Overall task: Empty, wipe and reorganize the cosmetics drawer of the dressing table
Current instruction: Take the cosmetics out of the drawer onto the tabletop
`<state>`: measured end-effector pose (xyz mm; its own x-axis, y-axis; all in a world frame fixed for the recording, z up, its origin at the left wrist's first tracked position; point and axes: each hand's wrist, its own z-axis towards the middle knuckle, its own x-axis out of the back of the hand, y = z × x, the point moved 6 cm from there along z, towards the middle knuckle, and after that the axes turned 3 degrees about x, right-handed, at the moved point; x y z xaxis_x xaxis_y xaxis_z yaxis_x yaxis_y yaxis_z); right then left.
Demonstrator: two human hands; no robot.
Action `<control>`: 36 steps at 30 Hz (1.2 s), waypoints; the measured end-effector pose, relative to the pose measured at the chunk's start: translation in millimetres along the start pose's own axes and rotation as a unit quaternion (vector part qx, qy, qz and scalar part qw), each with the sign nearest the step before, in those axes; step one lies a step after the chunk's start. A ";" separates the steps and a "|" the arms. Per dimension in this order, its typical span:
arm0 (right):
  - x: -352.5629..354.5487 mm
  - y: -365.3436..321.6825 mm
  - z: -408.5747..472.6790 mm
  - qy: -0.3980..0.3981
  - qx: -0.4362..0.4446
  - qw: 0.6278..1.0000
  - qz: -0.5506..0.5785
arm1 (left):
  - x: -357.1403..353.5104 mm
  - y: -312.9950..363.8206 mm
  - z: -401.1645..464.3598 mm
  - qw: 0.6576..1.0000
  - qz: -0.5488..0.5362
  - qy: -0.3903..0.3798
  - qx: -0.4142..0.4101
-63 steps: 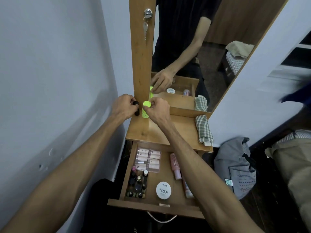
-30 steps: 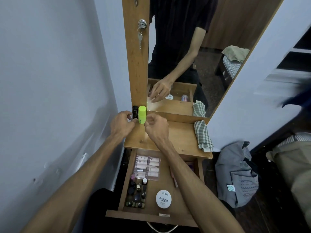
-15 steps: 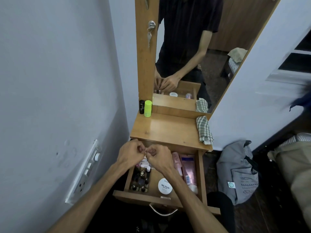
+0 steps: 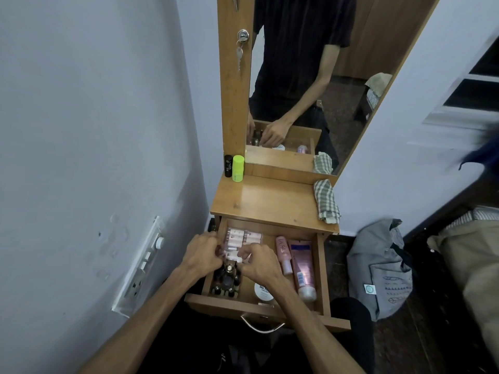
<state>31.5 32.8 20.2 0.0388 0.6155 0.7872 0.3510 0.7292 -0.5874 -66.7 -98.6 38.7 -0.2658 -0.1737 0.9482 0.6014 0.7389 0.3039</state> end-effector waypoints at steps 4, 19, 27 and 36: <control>-0.9 4.5 1.0 0.023 -0.006 1.000 0.000 | 0.8 3.9 0.3 1.000 -0.016 0.012 -0.004; 38.3 -7.1 6.0 0.095 0.028 0.995 0.011 | 27.6 7.9 4.8 0.988 -0.150 0.048 0.003; 91.7 -40.4 36.0 0.179 0.069 0.981 0.040 | 79.0 7.9 44.5 0.976 -0.205 0.070 -0.011; 135.6 -66.9 96.5 0.226 0.053 0.972 0.029 | 122.0 -4.9 112.0 0.971 -0.216 0.097 0.019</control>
<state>-77.0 96.3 148.2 0.4708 0.4808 0.7397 0.2378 0.7383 -0.6312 -186.5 -50.5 142.6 -0.3371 -0.5897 0.7339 0.4371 0.5923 0.6768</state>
